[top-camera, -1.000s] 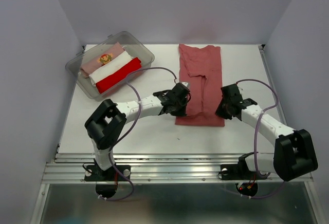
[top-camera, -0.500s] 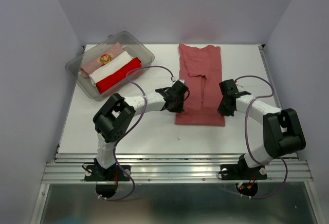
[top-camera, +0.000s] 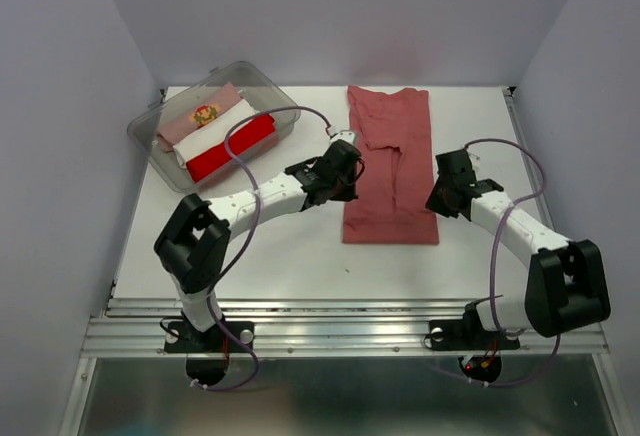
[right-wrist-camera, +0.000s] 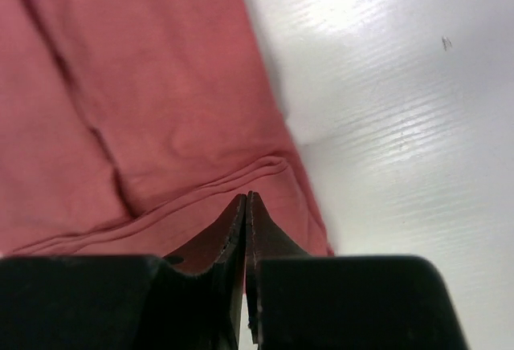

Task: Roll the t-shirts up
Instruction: Roll the T-shirt to the center of the board.

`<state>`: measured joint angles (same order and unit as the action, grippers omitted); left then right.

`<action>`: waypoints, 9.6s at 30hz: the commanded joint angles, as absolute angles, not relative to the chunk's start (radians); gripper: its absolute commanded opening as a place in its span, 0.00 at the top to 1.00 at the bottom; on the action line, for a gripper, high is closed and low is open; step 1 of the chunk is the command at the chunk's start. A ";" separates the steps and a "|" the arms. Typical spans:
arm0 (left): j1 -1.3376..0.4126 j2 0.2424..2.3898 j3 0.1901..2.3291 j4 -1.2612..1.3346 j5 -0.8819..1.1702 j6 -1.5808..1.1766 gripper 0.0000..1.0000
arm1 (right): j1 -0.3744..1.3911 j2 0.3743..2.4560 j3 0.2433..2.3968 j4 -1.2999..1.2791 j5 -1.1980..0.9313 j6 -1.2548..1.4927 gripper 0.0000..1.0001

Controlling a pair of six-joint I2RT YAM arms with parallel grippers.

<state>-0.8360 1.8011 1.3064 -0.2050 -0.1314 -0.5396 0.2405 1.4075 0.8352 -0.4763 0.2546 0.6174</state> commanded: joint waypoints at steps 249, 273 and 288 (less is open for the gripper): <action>-0.877 1.457 0.796 -0.225 -0.031 -0.989 1.00 | 0.291 0.896 0.413 -0.511 -0.078 0.968 0.69; -0.876 1.451 0.799 -0.244 -0.029 -1.005 1.00 | 0.291 0.899 0.390 -0.506 -0.040 0.925 0.99; -0.850 1.451 0.834 -0.235 -0.008 -1.022 1.00 | 0.291 0.957 0.561 -0.604 0.078 0.894 0.99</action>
<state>-0.8658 1.4544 0.7956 -0.2314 -0.0074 -1.0199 0.2890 0.9443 0.5007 -0.5850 0.0166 0.9119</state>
